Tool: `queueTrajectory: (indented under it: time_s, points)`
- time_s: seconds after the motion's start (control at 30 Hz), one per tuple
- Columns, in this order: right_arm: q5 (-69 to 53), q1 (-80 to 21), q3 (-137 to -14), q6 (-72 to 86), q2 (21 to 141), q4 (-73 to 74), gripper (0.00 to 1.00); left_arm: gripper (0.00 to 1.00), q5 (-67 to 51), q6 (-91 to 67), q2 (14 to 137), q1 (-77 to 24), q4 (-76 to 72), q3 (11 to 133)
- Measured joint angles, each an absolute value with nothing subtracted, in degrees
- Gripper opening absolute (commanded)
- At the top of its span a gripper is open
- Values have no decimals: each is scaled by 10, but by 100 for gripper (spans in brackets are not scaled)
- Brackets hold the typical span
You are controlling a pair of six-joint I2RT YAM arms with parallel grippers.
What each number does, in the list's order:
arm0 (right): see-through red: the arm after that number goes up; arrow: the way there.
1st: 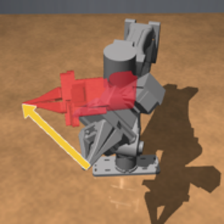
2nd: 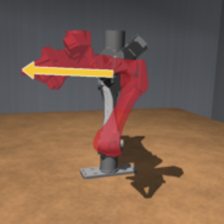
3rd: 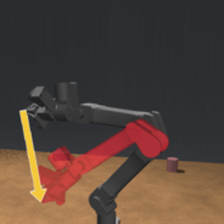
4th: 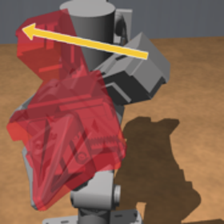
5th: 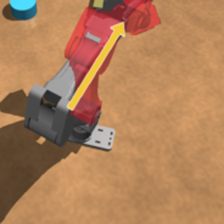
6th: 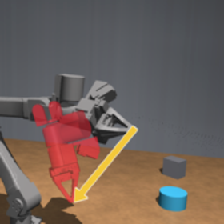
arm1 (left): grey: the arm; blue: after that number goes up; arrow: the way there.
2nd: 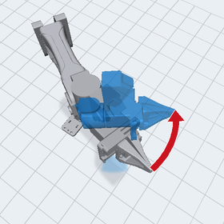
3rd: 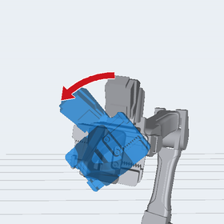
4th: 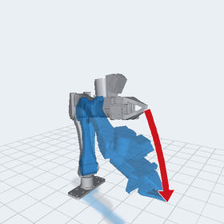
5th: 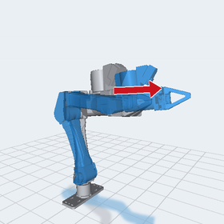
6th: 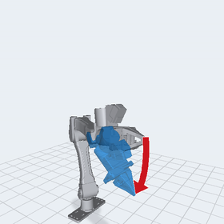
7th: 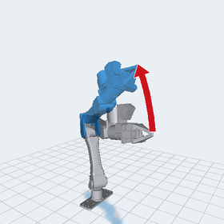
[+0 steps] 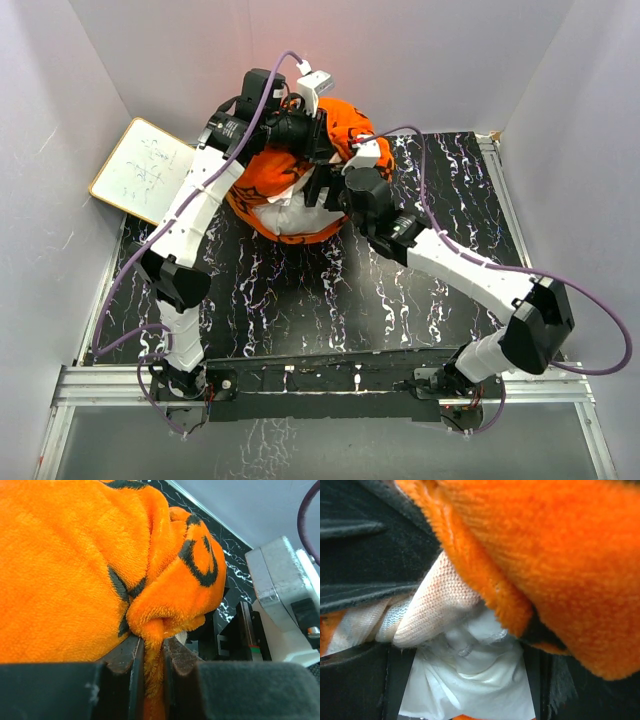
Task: Remove the pillowcase from the pillow
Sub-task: Remove the pillow from the pillowcase.
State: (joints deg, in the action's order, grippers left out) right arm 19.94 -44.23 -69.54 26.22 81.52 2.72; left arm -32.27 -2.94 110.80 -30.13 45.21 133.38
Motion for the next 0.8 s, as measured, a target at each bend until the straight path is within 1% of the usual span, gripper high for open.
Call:
queueTrajectory:
  time_s: [0.07, 0.1, 0.2, 0.37, 0.4, 0.57, 0.8]
  points:
    - [202, -442, -707, 276, 832, 21, 83, 0, -322, -27, 1108, -297, 458, 1337]
    - [207, -443, -708, 288, 837, 13, 78, 0, -322, -26, 1108, -294, 463, 1342]
    - [221, -441, -704, 325, 837, -14, 51, 0, -322, -26, 1108, -291, 470, 1356]
    - [206, -423, -673, 380, 834, -104, 10, 0, -321, -22, 1108, -291, 464, 1369]
    - [198, -421, -667, 386, 834, -120, 8, 0, -321, -21, 1108, -291, 463, 1369]
    - [164, -412, -635, 405, 828, -177, 8, 0, -319, -19, 1107, -291, 462, 1369]
    - [33, -391, -590, 364, 794, -254, 8, 0, -304, -8, 1092, -295, 453, 1368]
